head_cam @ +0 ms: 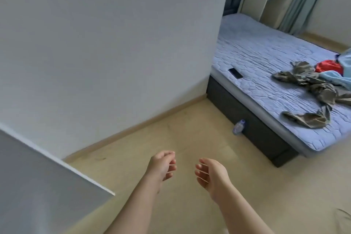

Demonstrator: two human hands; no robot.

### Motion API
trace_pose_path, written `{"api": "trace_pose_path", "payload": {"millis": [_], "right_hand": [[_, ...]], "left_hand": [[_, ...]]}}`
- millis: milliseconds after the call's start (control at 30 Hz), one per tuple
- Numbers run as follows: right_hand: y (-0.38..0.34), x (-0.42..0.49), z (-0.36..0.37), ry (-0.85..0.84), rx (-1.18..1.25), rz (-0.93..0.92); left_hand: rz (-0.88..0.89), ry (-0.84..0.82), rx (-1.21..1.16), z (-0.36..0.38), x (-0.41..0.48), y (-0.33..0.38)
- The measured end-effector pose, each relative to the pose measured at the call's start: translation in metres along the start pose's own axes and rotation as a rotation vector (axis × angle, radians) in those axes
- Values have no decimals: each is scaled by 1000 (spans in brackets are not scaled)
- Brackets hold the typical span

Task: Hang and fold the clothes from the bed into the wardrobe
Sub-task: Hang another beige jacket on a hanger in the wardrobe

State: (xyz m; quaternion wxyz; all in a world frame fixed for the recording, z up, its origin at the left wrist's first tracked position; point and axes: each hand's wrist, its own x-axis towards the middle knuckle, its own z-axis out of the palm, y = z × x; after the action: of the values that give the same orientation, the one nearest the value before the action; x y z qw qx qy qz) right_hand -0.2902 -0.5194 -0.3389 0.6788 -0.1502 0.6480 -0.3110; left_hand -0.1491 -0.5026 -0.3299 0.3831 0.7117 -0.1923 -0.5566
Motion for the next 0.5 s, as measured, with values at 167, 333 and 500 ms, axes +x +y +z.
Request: {"api": "trace_pose_path", "payload": {"millis": [167, 333, 500], "right_hand": [[-75, 31, -120, 115, 100, -62], [-130, 60, -227, 224, 224, -96], [-168, 88, -297, 300, 332, -68]], "left_hand": [[1, -141, 66, 148, 10, 27], [21, -292, 162, 288, 15, 54], [20, -376, 266, 385, 31, 73]]}}
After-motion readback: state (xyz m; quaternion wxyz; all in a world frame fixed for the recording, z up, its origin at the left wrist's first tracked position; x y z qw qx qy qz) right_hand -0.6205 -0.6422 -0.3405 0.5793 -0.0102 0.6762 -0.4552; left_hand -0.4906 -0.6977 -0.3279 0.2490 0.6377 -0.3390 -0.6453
